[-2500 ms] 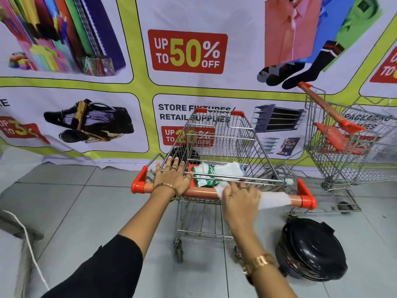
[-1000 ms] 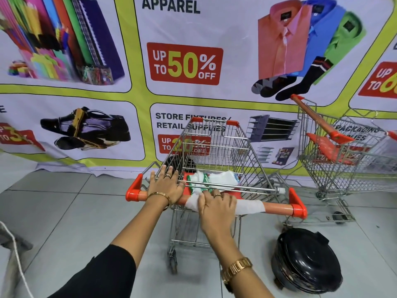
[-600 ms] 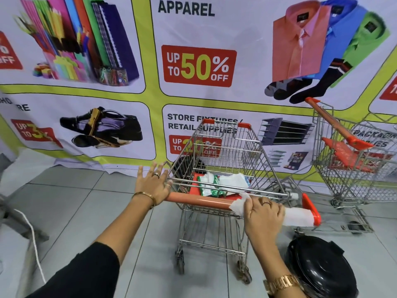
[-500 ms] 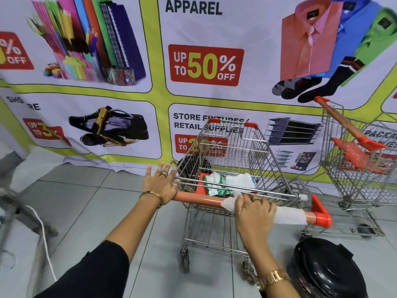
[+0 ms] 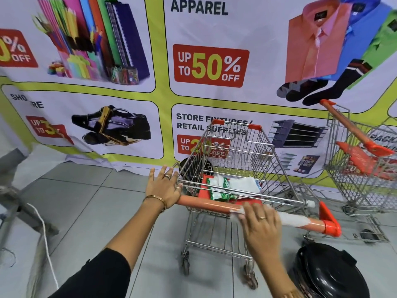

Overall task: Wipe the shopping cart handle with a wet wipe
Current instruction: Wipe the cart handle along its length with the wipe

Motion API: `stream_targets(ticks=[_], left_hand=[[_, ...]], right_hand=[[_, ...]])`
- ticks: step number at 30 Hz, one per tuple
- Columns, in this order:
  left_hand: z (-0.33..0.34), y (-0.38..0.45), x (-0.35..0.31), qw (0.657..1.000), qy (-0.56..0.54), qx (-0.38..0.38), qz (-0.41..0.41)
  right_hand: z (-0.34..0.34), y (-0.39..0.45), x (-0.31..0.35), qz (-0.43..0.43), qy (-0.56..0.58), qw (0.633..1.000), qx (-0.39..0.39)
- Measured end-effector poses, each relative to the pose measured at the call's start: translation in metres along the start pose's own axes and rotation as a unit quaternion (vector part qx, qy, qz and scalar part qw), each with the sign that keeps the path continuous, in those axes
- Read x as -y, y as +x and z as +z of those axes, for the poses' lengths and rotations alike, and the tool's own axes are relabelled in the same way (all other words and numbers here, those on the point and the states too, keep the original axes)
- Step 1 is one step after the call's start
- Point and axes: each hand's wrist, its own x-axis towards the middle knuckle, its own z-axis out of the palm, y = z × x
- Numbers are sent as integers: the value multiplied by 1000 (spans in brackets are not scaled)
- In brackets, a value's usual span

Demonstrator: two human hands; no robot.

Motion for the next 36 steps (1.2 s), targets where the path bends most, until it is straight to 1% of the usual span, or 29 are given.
stream_targets(ticks=[1,3,5,6,9,12,15,17,19,21,24,26,28,31,33,35,36], left_hand=[[0,0,0,1000,-2,-2,-1],[0,-1,-1,1000,-1,-3,-3],[0,-1,-1,1000,5,-1,-4],[0,-2,-1,1000,6,0,-6],[-1,-2,0,1000,2,4,-9],[-1,-2,1,1000,-3,9,-9],[-1,-1,1,1000,-13,11,-11],[-1,0,0,1000,-14,9,-9],[0,0,-2,1000,-12,9,-9],[0,0,-4,1000,-10,9,-11],[0,0,-5,1000,-8,15,-9],[0,0,-3,1000,-8,17,-10],[-1,1,-1,1000,-7,18,-11],[0,0,-1,1000,-4,20,-10],[1,1,-1,1000,-3,17,-9],[1,2,-1,1000,-7,13,-8],[1,1,-1,1000,-10,12,-7]], right_hand=[[-3,-2,-8,16,8,1000,-11],[-7,-1,-4,71,25,997,-31],[-6,4,22,136,52,989,-30],[-4,6,40,142,65,988,-20],[15,9,90,76,93,992,25],[26,11,106,16,134,991,-2],[16,11,75,-86,139,986,-45],[10,7,40,-98,125,985,-65],[5,0,8,-65,115,988,-78],[4,-7,-8,-13,110,990,-91],[3,-6,10,56,140,983,-107],[8,2,40,60,182,977,-90],[13,11,73,29,223,972,-70],[21,22,102,-32,265,961,-67],[24,23,100,-82,274,957,-56],[28,19,81,-141,262,953,-52],[27,15,68,-155,251,954,-52]])
